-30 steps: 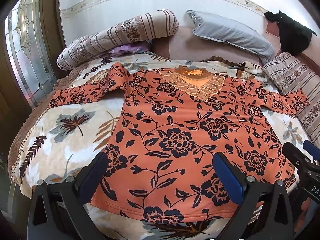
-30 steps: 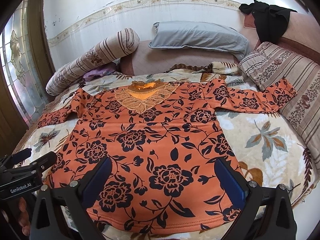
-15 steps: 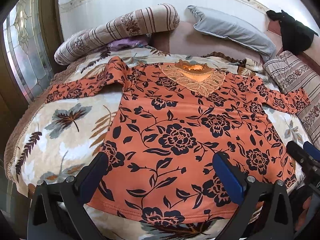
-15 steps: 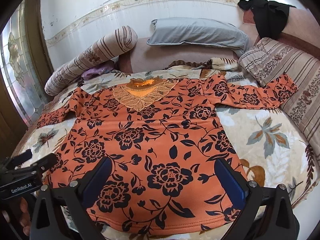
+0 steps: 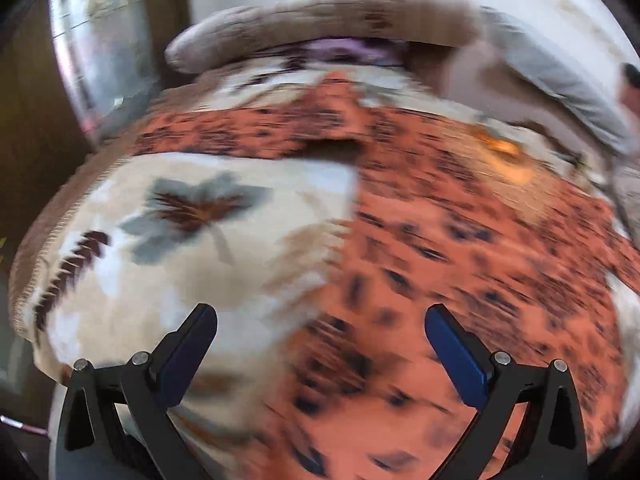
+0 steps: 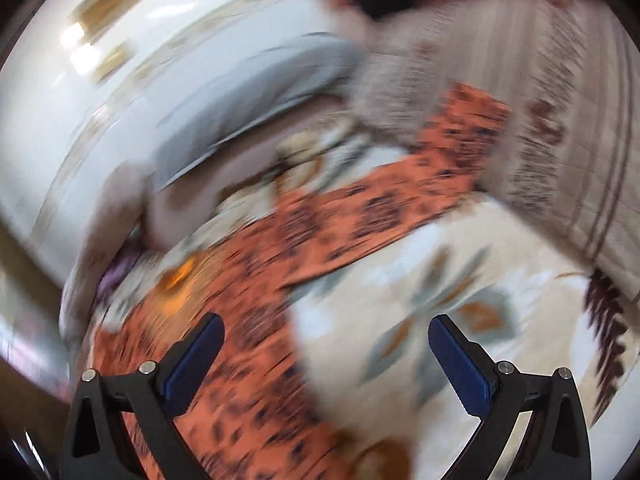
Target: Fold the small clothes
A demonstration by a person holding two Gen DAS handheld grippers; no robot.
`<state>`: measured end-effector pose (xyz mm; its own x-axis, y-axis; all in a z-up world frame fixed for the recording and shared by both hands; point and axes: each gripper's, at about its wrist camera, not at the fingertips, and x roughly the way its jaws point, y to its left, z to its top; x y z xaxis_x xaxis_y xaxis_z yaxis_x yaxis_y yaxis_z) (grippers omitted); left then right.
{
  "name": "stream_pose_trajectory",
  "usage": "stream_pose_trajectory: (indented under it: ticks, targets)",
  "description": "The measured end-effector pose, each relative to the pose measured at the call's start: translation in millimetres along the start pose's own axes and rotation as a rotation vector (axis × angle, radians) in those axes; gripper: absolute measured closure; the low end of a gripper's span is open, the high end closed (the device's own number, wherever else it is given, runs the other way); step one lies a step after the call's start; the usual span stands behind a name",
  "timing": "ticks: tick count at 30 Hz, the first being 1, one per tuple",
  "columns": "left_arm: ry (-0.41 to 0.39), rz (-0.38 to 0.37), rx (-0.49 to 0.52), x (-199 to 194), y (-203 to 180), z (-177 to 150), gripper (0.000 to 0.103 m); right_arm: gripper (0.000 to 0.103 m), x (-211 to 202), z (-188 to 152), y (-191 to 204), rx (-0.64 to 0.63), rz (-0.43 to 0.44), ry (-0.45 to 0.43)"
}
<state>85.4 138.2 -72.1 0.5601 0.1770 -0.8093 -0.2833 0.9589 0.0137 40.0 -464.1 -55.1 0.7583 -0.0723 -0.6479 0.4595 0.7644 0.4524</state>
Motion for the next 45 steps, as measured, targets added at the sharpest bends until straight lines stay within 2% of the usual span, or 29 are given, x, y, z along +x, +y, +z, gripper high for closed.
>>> stream_pose_trajectory:
  ticks: [4,9,11,12,15,18,21,22,23,24,25,26,28,29,33,35,37,39,42,45]
  targets:
    - [-0.005,0.116,-0.082,30,44,25,0.000,0.000,30,54,-49,0.089,-0.084,-0.017]
    - [-0.002,0.232,-0.243,64,101,50,0.000,0.001,59,109,-85,0.182,-0.072,-0.085]
    - [-0.001,0.270,-0.269,75,115,56,0.000,0.004,72,124,-94,0.200,-0.087,-0.101]
    - [-0.004,0.283,-0.276,77,119,56,0.000,0.010,78,130,-96,0.200,-0.104,-0.108]
    - [0.023,0.284,-0.309,91,134,51,0.000,0.021,95,144,-101,0.193,-0.136,-0.106]
    - [0.063,0.262,-0.359,105,145,45,0.000,0.022,102,149,-101,0.211,-0.168,-0.119]
    - [0.046,0.256,-0.376,105,148,43,0.000,0.022,108,153,-98,0.219,-0.204,-0.126]
    - [0.044,0.256,-0.372,105,147,42,0.000,0.027,109,154,-97,0.224,-0.211,-0.134]
    - [0.038,0.254,-0.374,105,146,41,0.000,0.036,109,155,-97,0.226,-0.219,-0.139]
    - [0.033,0.248,-0.381,104,147,40,0.000,0.066,111,156,-97,0.224,-0.234,-0.136]
    - [0.033,0.235,-0.388,104,149,40,0.000,0.079,113,158,-98,0.227,-0.255,-0.125]
    - [0.035,0.225,-0.390,104,150,40,0.000,0.081,111,159,-100,0.229,-0.264,-0.124]
    - [0.030,0.204,-0.402,102,153,40,0.000,0.094,109,164,-99,0.214,-0.282,-0.127]
    - [0.027,0.200,-0.405,102,154,40,0.000,0.096,106,167,-94,0.196,-0.283,-0.134]
    - [0.033,0.212,-0.384,103,151,41,0.000,0.097,82,173,-36,0.040,-0.195,-0.181]
    - [0.023,0.193,-0.402,100,153,40,0.000,0.097,66,169,15,-0.061,-0.112,-0.206]
    - [0.013,0.161,-0.431,97,158,39,0.000,0.097,49,153,78,-0.149,0.020,-0.217]
    - [0.005,0.125,-0.458,94,163,39,0.000,0.097,35,128,137,-0.214,0.148,-0.219]
    - [-0.003,0.083,-0.472,90,168,37,0.000,0.097,25,68,232,-0.295,0.358,-0.180]
    - [-0.005,0.050,-0.466,87,171,36,0.000,0.097,38,-1,316,-0.370,0.508,-0.096]
